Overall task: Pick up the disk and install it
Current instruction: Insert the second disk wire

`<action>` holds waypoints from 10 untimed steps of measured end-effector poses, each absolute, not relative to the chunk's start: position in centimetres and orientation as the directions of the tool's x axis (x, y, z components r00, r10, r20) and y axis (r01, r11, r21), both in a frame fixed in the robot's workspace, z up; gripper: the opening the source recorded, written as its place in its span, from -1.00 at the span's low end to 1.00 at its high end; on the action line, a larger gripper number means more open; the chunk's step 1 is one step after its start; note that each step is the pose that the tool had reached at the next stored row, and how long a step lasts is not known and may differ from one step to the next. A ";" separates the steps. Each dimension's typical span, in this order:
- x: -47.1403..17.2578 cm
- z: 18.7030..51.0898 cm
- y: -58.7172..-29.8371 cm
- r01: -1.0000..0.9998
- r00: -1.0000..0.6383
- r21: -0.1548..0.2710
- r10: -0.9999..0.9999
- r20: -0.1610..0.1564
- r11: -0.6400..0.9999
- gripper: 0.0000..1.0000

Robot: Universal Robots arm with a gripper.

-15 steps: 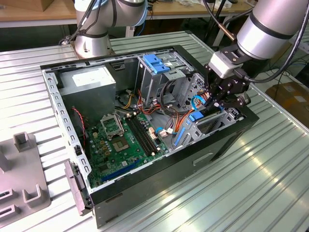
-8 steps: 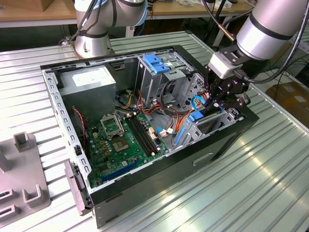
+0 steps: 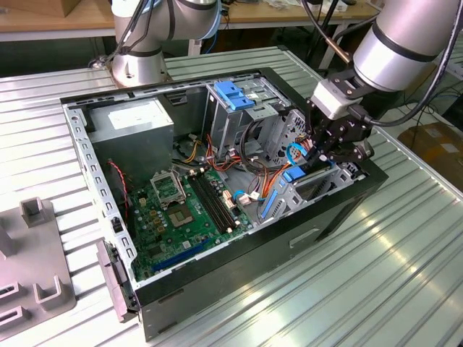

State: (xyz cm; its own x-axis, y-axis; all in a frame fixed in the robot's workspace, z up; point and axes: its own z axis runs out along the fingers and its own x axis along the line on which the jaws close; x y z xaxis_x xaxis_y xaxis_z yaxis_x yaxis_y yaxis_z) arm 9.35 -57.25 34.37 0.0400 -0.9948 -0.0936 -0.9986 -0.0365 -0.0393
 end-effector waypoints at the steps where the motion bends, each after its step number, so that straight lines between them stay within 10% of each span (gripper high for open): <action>1: 9.3 34.3 -57.2 -0.999 0.040 -0.039 -0.995 -0.094 -0.036 -0.67; 10: 9.4 34.1 -57.2 -0.999 0.040 -0.039 -0.995 -0.094 -0.037 -0.52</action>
